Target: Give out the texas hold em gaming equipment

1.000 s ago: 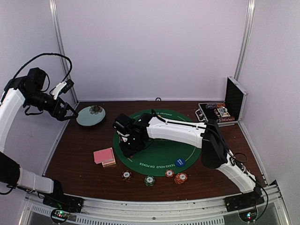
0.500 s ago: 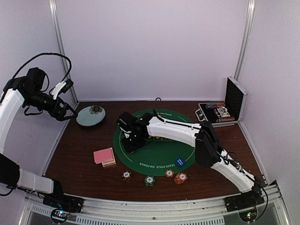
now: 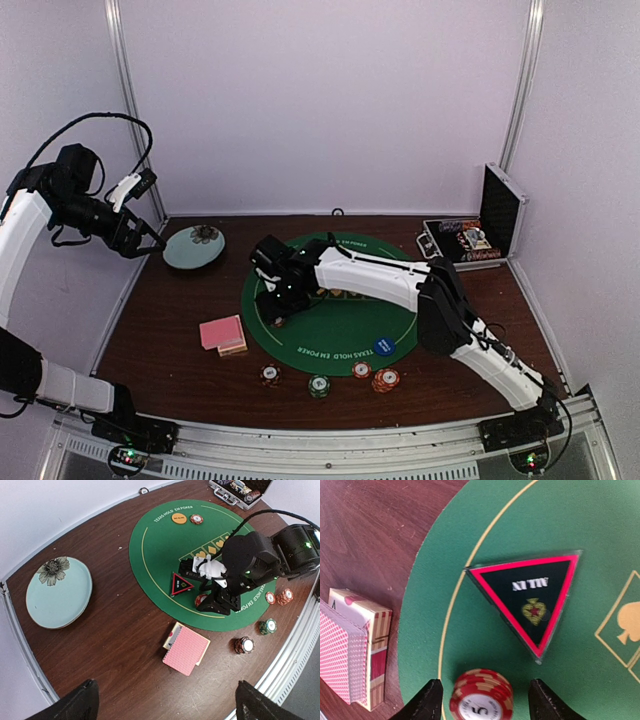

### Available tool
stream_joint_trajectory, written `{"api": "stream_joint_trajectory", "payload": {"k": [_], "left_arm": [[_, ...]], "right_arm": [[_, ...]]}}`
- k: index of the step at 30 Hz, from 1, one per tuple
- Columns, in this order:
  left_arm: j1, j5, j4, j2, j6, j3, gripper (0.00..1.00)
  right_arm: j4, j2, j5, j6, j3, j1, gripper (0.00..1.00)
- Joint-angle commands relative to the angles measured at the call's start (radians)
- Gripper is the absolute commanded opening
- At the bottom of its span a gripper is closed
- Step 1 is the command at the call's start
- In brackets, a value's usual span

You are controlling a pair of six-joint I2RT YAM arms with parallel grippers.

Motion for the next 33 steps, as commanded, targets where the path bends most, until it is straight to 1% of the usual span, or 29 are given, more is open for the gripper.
{"api": "stream_joint_trajectory", "payload": {"k": [1, 4, 7, 13, 16, 18, 25, 33], "left_arm": [[0.002, 0.015, 0.032, -0.014, 0.000, 0.008, 0.97], [0.002, 0.007, 0.032, -0.015, 0.002, 0.011, 0.97], [0.002, 0.010, 0.032, -0.013, 0.003, 0.013, 0.98], [0.002, 0.020, 0.032, -0.007, 0.000, 0.019, 0.98], [0.002, 0.022, 0.032, -0.006, 0.000, 0.021, 0.98], [0.003, 0.024, 0.031, -0.004, -0.002, 0.022, 0.98], [0.002, 0.029, 0.033, -0.001, -0.003, 0.022, 0.98], [0.002, 0.026, 0.032, -0.004, -0.006, 0.023, 0.97]], "right_arm": [[-0.021, -0.149, 0.015, -0.024, -0.048, -0.025, 0.63], [-0.009, -0.258, 0.017, -0.039, -0.166, -0.025, 0.63], [0.036, -0.385, 0.023, -0.040, -0.355, -0.026, 0.63], [0.090, -0.585, 0.021, 0.007, -0.714, -0.025, 0.55], [0.116, -0.659, 0.007, 0.037, -0.869, -0.024, 0.52], [0.129, -0.694, 0.000, 0.055, -0.943, -0.022, 0.50], [0.176, -0.785, -0.005, 0.104, -1.126, -0.019, 0.48], [0.205, -0.795, -0.022, 0.123, -1.187, -0.009, 0.47]]}}
